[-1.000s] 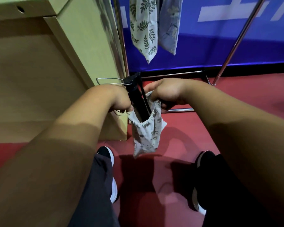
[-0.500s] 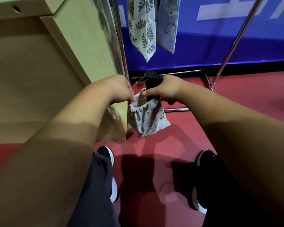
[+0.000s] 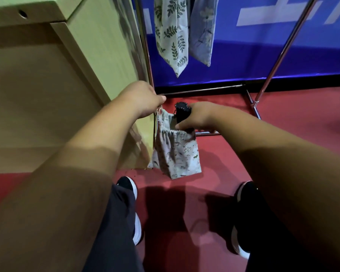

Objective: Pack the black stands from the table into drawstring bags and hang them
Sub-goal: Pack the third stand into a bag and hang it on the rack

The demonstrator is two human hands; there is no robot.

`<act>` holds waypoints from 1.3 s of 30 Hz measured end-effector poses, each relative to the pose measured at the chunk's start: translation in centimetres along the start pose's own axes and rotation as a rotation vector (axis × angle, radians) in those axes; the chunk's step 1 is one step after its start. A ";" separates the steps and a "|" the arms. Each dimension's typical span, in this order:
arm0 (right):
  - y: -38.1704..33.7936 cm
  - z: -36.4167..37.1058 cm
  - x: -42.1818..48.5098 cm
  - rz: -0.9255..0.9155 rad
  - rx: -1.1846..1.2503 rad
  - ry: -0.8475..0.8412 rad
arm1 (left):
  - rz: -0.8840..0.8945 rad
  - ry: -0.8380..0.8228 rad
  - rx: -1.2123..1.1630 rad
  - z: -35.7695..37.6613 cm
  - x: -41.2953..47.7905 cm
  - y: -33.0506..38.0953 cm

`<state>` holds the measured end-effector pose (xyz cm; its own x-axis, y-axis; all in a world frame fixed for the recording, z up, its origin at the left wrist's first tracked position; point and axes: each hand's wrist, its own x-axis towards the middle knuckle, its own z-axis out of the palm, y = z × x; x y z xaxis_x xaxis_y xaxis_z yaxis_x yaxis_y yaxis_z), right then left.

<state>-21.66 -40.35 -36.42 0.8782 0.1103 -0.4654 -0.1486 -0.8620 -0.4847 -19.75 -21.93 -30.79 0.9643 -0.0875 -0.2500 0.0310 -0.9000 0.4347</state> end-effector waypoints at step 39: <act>2.2 -1.9 -2.7 0.057 0.743 0.002 | -0.044 -0.060 -1.020 0.4 2.1 1.5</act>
<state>-23.44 -43.49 -34.82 0.8606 0.0735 -0.5040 -0.4619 -0.3042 -0.8331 -17.83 -23.65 -31.01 0.9430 -0.1092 -0.3144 0.3025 -0.1131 0.9464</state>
